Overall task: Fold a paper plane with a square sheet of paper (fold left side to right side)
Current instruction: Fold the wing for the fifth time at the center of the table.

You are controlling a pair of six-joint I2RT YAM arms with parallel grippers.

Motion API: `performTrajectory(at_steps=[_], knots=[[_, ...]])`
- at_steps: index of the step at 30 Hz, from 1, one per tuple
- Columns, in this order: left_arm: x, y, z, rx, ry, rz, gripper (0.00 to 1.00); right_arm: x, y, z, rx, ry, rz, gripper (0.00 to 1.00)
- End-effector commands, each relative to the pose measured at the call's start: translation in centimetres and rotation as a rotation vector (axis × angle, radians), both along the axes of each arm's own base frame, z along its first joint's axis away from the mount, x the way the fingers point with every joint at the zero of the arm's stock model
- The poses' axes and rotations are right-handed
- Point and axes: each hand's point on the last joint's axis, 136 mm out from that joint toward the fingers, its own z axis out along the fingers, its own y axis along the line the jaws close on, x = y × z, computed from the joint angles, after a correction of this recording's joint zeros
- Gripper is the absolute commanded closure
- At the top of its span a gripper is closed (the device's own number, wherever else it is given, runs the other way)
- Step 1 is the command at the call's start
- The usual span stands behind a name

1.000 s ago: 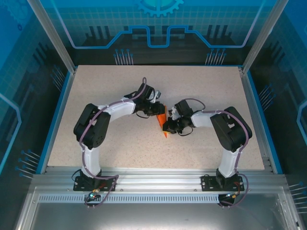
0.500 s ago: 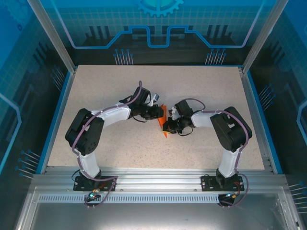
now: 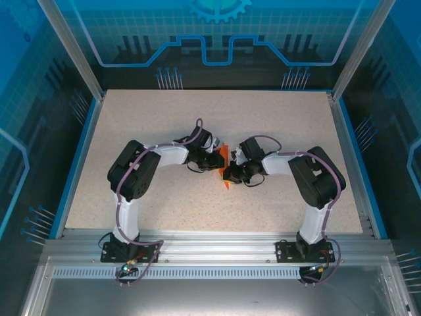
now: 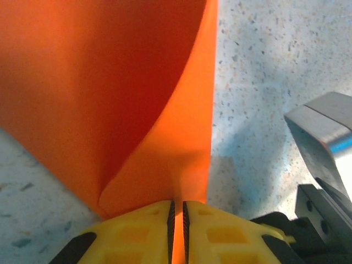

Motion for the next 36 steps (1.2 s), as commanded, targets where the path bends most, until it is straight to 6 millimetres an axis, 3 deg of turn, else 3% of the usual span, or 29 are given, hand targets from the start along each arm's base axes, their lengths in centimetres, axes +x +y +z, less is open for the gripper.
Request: performTrajectory(at_steps=[1, 4, 6, 9, 12, 17, 22, 24, 28, 36], knots=[[0.6, 0.5, -1.0, 0.068, -0.004, 0.011, 0.84, -3.4, -1.5, -2.9, -0.109, 0.12, 0.011, 0.91], [0.3, 0.9, -1.9, 0.093, 0.01, 0.011, 0.84, -2.9, -1.0, -1.1, -0.051, 0.074, 0.04, 0.91], [0.0, 1.1, -2.3, 0.1, 0.016, 0.009, 0.85, -1.5, -1.0, 1.4, -0.015, 0.011, 0.042, 0.9], [-0.2, 1.1, -2.5, 0.096, 0.02, 0.007, 0.85, 0.6, -2.7, 4.5, -0.007, -0.069, 0.014, 0.91], [-0.3, 1.0, -2.3, 0.087, 0.015, 0.003, 0.85, 3.0, -4.3, 6.0, 0.0, -0.113, -0.028, 0.91], [-0.1, 0.4, -1.5, 0.061, 0.006, -0.004, 0.85, 5.7, -5.2, 5.3, -0.072, -0.132, -0.061, 0.87], [0.0, -0.3, 0.1, 0.024, -0.016, -0.017, 0.83, 5.5, -4.5, 3.3, -0.045, -0.089, -0.063, 0.85], [-0.1, -0.6, 1.5, -0.006, -0.035, -0.026, 0.8, 5.5, -4.7, 3.0, -0.05, -0.09, -0.068, 0.84], [-0.3, -0.9, 4.6, -0.054, -0.086, -0.039, 0.76, 5.5, -4.8, 3.3, -0.039, -0.118, -0.054, 0.7], [-1.2, -0.4, 9.1, -0.102, -0.16, -0.036, 0.68, 5.2, -3.0, 2.7, 0.018, -0.105, 0.004, 0.68]])
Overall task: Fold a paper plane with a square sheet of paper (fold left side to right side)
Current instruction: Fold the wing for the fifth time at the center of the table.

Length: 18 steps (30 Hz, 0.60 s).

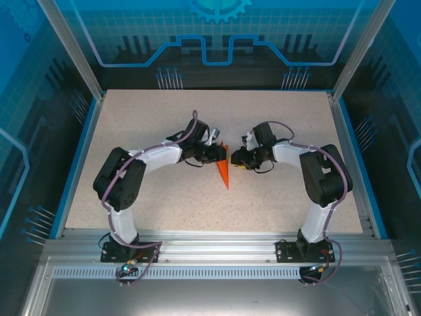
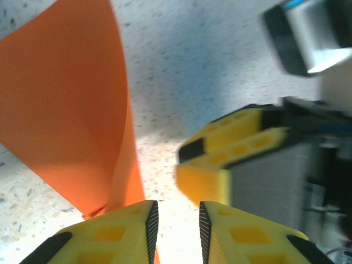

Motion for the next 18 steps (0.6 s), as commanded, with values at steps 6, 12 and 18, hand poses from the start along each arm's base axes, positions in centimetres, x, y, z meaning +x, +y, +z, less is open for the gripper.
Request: performTrajectory(at_steps=[6, 12, 18], knots=[[-1.9, 1.1, 1.3, -0.009, -0.013, 0.019, 0.6, -0.2, 1.8, -0.4, 0.034, 0.008, 0.049, 0.68], [-2.5, -0.4, 0.0, -0.04, 0.02, -0.003, 0.58, -0.2, 1.7, -0.8, 0.026, 0.024, 0.036, 0.69], [-2.5, -2.2, -2.2, 0.0, 0.044, -0.027, 0.58, -0.2, 1.6, -1.1, 0.017, 0.031, 0.029, 0.69]])
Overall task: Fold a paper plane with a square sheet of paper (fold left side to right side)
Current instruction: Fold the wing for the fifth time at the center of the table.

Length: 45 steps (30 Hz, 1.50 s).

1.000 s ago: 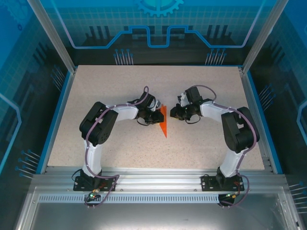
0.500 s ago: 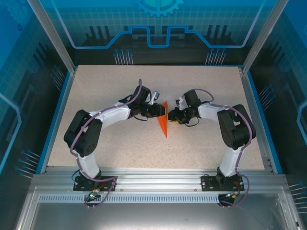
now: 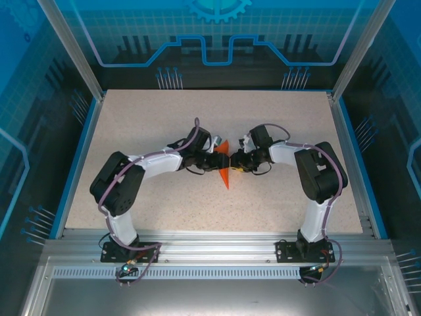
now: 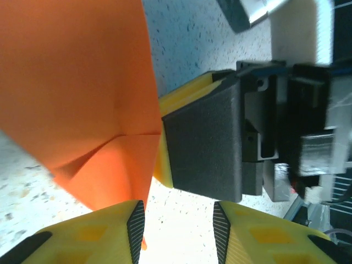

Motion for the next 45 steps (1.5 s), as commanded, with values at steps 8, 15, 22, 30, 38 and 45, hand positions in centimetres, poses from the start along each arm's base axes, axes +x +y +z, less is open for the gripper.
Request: performTrajectory(at_steps=[8, 15, 22, 30, 38, 45], knots=[[1.5, 0.1, -1.4, 0.089, -0.019, 0.03, 0.61, 0.1, 0.6, 0.2, 0.003, 0.007, 0.013, 0.69], [2.3, 0.7, -2.7, 0.136, -0.013, 0.042, 0.72, -0.1, 0.5, 0.0, -0.003, 0.011, 0.015, 0.69], [3.1, 1.4, -2.6, 0.132, -0.028, 0.044, 0.86, -0.3, 0.1, 0.5, -0.009, -0.002, 0.02, 0.7], [3.2, 1.9, -3.5, 0.066, 0.002, 0.017, 0.88, 0.8, -0.9, 3.1, 0.069, -0.072, 0.017, 0.69], [3.2, 1.9, -4.3, 0.036, 0.021, 0.012, 0.88, 3.2, 0.0, 3.6, 0.114, -0.087, 0.025, 0.64], [3.0, 2.2, -4.4, 0.042, 0.023, 0.018, 0.88, 5.2, 0.9, 2.8, 0.127, -0.079, 0.028, 0.59]])
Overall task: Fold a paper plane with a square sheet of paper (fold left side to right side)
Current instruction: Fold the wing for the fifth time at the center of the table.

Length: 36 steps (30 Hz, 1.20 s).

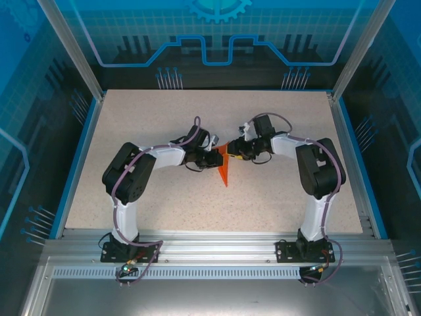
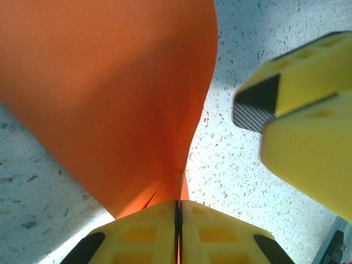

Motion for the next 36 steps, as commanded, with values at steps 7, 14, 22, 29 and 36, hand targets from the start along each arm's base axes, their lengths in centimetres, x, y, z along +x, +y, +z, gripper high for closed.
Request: performTrajectory(at_steps=[7, 14, 22, 29, 36], knots=[[-0.4, 0.8, -0.8, 0.003, 0.015, 0.0, 0.88, 0.8, 0.7, -2.0, -0.026, 0.047, 0.024, 0.63], [-0.3, 0.8, -0.4, -0.002, 0.012, 0.0, 0.81, 0.6, 0.3, -3.9, -0.095, 0.086, 0.01, 0.64], [-0.9, 1.1, 2.3, -0.012, -0.022, -0.006, 0.65, 0.5, 0.5, -4.6, -0.1, 0.103, 0.005, 0.64], [-3.3, 1.4, 4.7, -0.05, -0.038, 0.002, 0.61, 0.4, 0.6, -4.6, -0.098, 0.101, 0.009, 0.64], [-5.4, -3.0, 5.4, -0.093, -0.039, -0.083, 0.62, 0.4, 0.6, -4.7, -0.1, 0.102, 0.01, 0.64]])
